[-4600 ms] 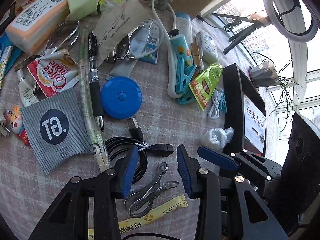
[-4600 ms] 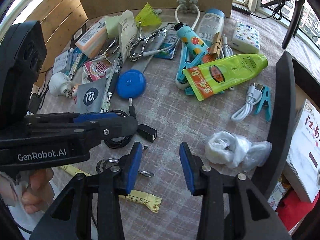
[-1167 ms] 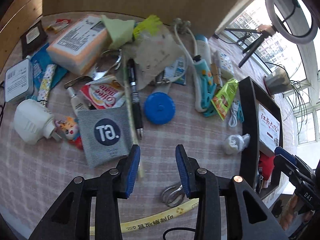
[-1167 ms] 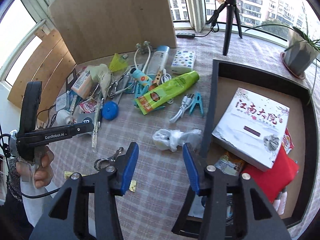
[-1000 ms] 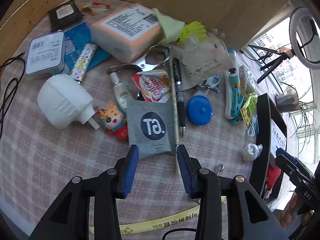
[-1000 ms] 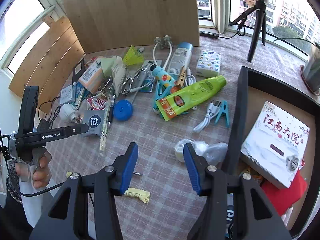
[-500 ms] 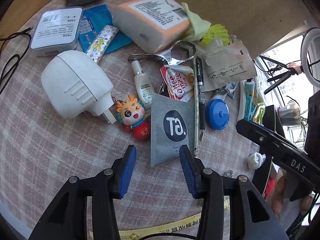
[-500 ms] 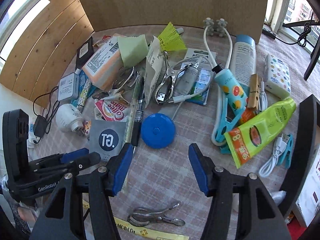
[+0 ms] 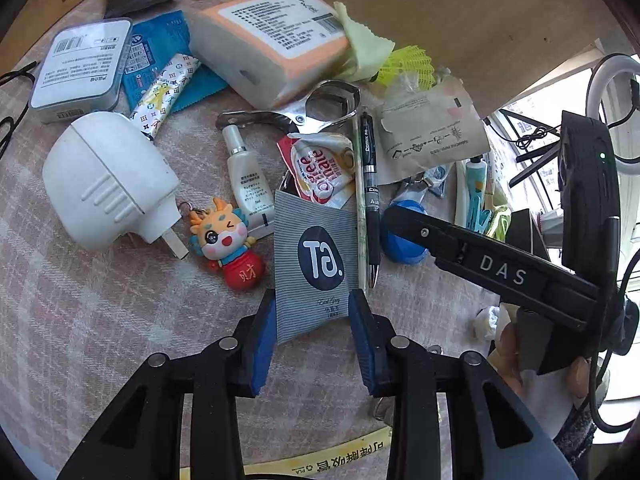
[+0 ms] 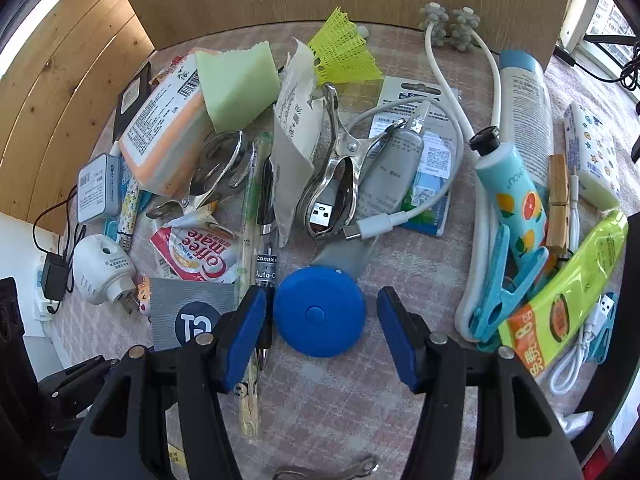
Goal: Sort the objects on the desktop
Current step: 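Move both grippers back over the pile of items, then grasp the grey comb with the left gripper while the right gripper grasps the blue tape measure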
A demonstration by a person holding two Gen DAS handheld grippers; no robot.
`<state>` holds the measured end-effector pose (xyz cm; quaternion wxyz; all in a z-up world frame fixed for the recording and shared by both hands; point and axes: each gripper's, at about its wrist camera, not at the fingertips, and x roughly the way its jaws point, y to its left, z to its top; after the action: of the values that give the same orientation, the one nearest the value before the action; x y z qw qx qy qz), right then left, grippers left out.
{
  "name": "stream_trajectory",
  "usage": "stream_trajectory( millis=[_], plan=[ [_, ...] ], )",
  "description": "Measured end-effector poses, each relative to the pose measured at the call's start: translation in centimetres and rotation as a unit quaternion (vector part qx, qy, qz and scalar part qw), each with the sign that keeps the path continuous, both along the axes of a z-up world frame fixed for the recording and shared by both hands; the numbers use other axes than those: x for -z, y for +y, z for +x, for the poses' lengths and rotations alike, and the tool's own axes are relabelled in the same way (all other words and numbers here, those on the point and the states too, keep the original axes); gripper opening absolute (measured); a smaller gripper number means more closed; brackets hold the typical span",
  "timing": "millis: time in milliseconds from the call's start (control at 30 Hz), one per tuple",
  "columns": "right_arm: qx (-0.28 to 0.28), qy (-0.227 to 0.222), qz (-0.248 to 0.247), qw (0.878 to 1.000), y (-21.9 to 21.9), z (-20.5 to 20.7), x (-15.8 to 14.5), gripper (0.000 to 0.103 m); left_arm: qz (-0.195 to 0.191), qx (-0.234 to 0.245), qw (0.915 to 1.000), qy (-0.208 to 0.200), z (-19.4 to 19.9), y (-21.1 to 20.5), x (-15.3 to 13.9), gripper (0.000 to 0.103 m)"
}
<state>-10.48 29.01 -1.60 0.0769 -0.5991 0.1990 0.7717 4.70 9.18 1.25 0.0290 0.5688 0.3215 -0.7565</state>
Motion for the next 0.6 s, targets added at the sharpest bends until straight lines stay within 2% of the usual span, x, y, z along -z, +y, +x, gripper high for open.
stream_trajectory(
  millis=[400,433,467,600],
  plan=[
    [-0.035,-0.001,0.040,0.999,-1.3,0.9,0.2,0.054,-0.007,0.001,0.9999,0.012,-1.2,0.5,-0.6,0.021],
    [-0.037,0.001,0.047,0.998,-1.4,1.1,0.2,0.052,-0.010,0.002,0.9999,0.013,-1.4,0.4,-0.5,0.018],
    [-0.036,0.002,0.052,0.998,-1.4,1.2,0.2,0.050,-0.015,0.001,0.9998,0.013,-1.5,0.4,-0.5,0.010],
    [-0.031,0.008,0.045,0.998,-1.1,1.9,0.1,0.050,-0.023,-0.003,0.9996,0.019,-1.6,0.2,-0.6,0.008]
  ],
)
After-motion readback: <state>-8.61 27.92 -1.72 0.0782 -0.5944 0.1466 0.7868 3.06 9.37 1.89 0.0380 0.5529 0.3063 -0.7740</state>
